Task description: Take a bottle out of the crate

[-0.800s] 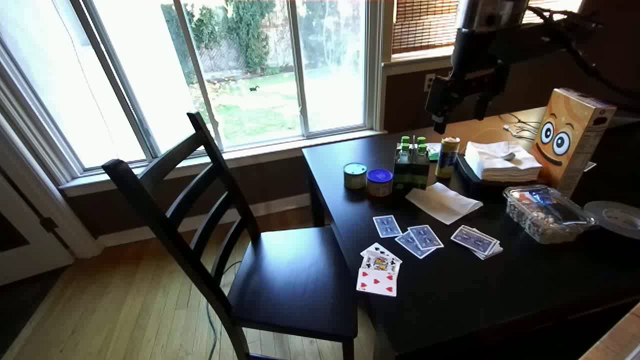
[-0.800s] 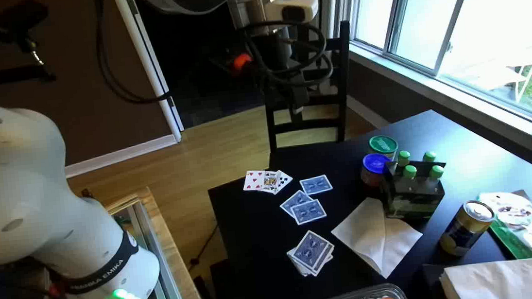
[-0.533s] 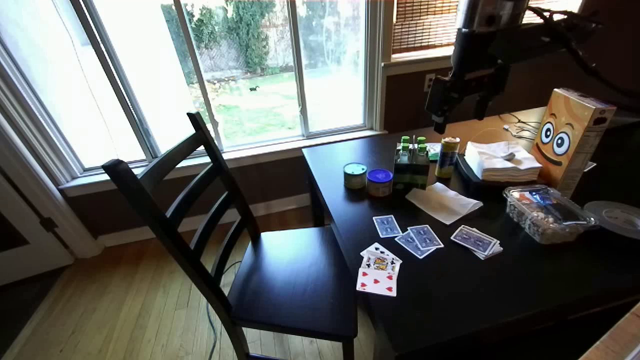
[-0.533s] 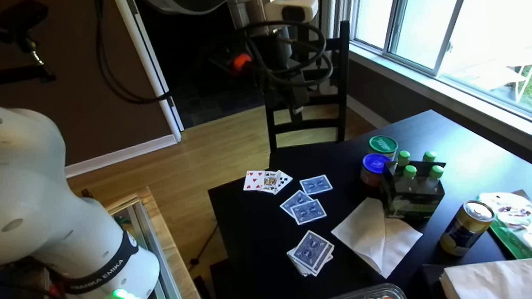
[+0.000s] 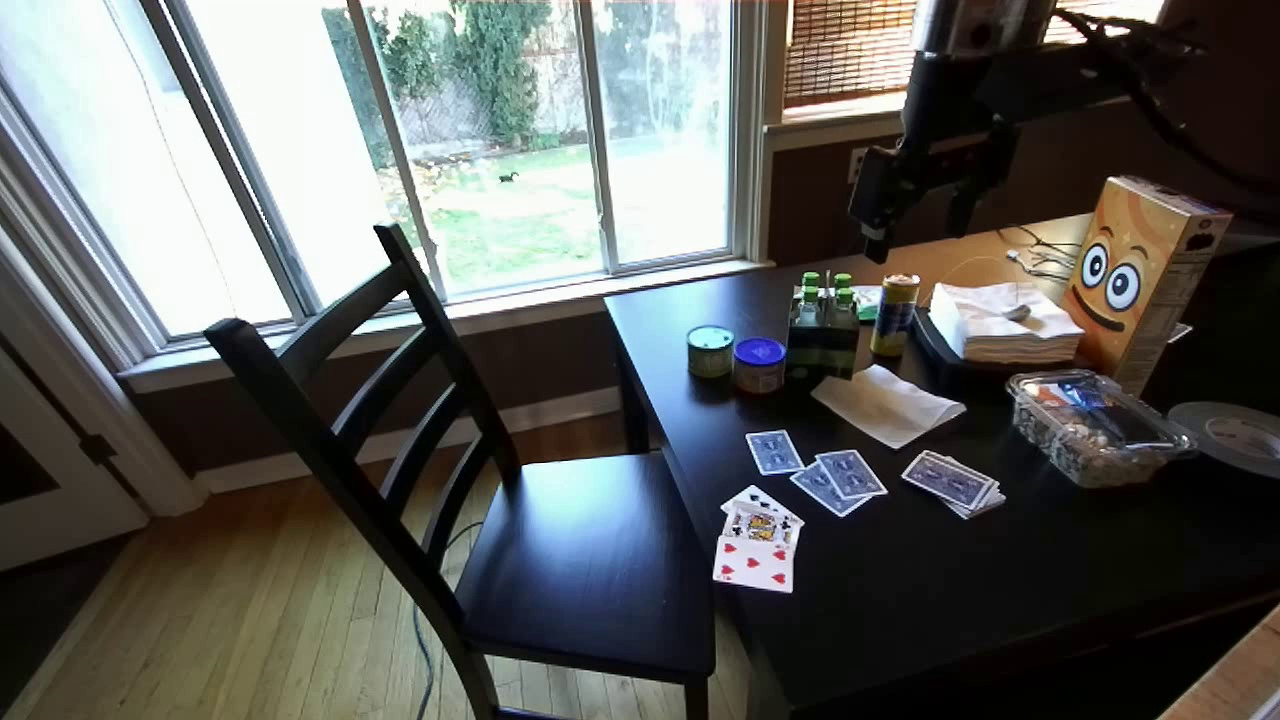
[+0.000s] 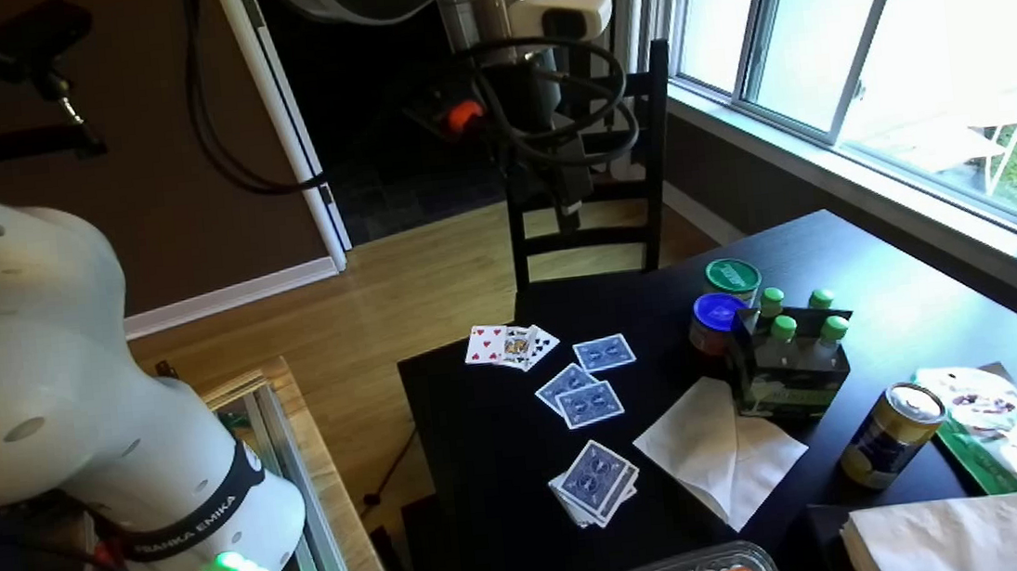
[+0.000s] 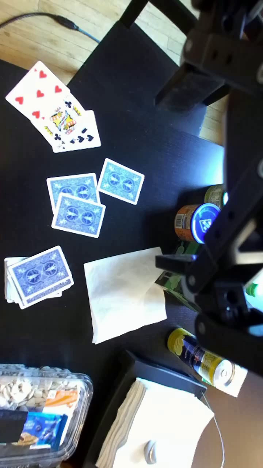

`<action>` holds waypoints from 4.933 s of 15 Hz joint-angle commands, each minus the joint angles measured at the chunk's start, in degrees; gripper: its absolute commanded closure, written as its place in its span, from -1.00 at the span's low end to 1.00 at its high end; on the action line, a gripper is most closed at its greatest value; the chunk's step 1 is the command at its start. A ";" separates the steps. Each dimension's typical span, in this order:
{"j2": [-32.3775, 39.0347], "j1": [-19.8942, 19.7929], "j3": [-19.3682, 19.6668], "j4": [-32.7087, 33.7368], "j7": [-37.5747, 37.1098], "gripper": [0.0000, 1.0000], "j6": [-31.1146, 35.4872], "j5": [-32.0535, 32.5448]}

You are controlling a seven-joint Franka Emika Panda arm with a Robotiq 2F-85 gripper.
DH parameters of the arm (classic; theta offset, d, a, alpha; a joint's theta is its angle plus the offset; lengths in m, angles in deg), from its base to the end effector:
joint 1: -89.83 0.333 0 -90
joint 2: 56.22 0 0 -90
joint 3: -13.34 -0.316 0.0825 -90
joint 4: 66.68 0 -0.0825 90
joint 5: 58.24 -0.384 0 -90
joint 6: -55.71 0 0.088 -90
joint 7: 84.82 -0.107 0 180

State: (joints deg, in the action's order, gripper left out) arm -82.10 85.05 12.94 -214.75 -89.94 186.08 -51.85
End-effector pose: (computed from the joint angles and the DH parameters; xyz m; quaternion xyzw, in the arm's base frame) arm 0.4062 -0.0339 0.4253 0.9951 -0.0498 0.0714 0.0460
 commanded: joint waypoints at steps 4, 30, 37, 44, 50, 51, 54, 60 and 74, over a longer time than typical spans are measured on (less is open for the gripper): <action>9.05 0.46 5.86 13.24 3.84 -1.00 -0.98 -7.72; 53.74 -9.74 8.36 49.52 14.24 -1.00 7.08 -14.01; 57.81 -11.23 7.52 54.35 22.10 -1.00 2.23 -11.04; 63.34 -14.38 4.24 60.72 37.29 -1.00 -0.05 -8.63; 67.39 -15.09 2.69 65.72 45.06 -0.90 -1.93 -7.32; 67.82 -15.14 2.67 66.46 45.83 -0.72 -2.27 -7.26; 68.93 -15.37 2.67 68.63 48.18 -0.25 -3.69 -7.13; 71.23 -15.35 3.24 72.27 50.71 0.37 -9.39 -6.44; 74.54 -15.94 1.77 75.90 57.52 0.04 -10.08 -7.51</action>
State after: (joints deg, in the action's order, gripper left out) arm -9.39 70.33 16.26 -142.01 -35.08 178.13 -59.48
